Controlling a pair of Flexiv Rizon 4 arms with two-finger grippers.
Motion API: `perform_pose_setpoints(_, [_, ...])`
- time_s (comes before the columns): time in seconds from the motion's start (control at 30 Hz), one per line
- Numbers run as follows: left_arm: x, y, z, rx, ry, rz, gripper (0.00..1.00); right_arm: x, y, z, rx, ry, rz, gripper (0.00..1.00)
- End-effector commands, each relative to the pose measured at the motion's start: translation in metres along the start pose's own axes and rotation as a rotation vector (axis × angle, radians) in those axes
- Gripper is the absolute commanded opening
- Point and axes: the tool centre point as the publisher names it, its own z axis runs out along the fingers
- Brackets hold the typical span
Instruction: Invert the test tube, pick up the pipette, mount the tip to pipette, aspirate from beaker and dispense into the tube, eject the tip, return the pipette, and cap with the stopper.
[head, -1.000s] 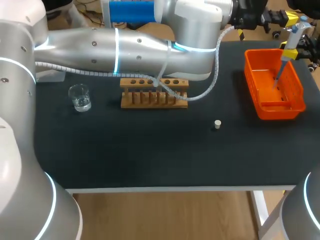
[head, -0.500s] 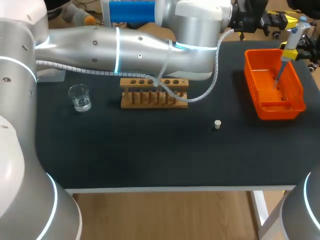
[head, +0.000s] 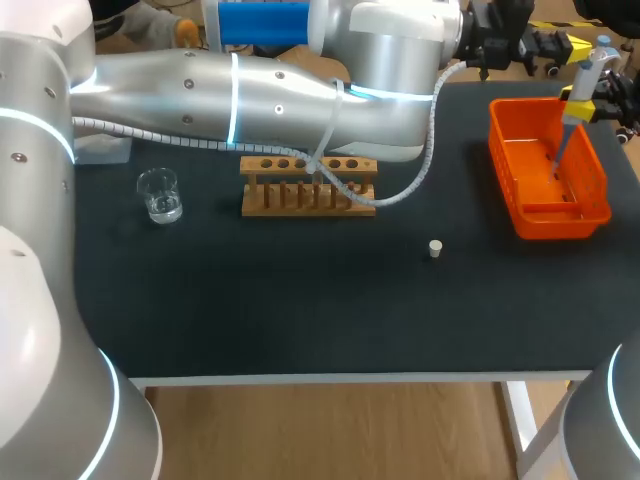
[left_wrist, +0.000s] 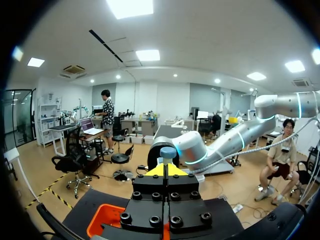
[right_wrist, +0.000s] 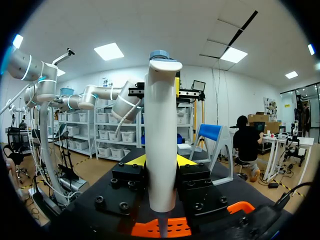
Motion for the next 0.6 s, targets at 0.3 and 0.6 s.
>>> perform_pose_setpoints(0.3, [0.0039, 0.0088, 0.0013, -0.021, -0.005, -0.007, 0.00, -0.0016, 0.0035, -0.0004, 0.001, 0.004, 0.000, 0.00])
perform_pose_setpoints(0.6, [0.0038, 0.0100, 0.0008, -0.020, -0.007, -0.006, 0.00, -0.0016, 0.0035, -0.0004, 0.001, 0.004, 0.000, 0.00])
